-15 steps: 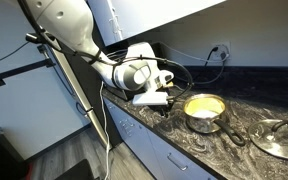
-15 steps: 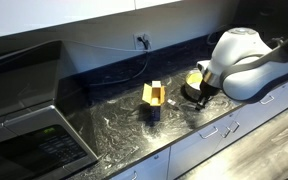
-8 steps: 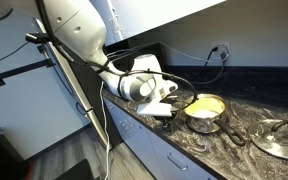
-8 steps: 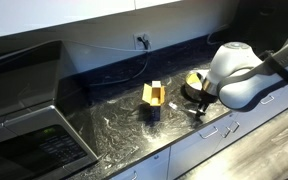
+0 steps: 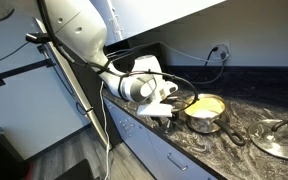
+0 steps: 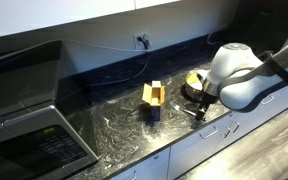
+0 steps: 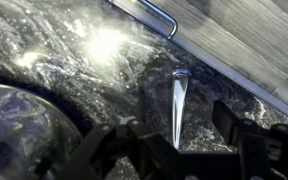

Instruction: Remove the fork from the pot

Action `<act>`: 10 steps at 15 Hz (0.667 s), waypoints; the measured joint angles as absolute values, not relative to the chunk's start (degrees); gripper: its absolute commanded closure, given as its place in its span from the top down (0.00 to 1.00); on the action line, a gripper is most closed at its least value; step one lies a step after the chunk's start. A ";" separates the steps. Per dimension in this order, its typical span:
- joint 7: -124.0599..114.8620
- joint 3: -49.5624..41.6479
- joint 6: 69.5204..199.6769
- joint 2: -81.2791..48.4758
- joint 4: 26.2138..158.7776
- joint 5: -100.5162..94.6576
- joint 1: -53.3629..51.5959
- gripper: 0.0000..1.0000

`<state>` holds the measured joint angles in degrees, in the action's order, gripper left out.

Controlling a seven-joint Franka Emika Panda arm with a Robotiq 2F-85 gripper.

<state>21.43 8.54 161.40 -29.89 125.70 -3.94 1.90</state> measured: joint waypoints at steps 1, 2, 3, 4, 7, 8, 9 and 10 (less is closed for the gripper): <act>21.36 8.54 161.06 -29.19 125.88 -4.27 1.85 1.00; 21.24 8.43 160.61 -28.18 126.14 -4.59 1.72 1.00; 21.10 8.36 159.94 -26.71 126.59 -4.98 1.65 1.00; 21.04 8.35 159.03 -24.94 127.14 -5.36 1.64 1.00; 21.03 8.35 155.89 -18.74 129.18 -5.66 1.57 1.00; 21.03 8.35 154.90 -16.44 129.97 -5.66 1.51 1.00; 21.04 8.36 153.81 -14.09 130.79 -5.66 1.44 1.00; 21.07 8.36 152.84 -11.88 131.57 -5.66 1.38 1.00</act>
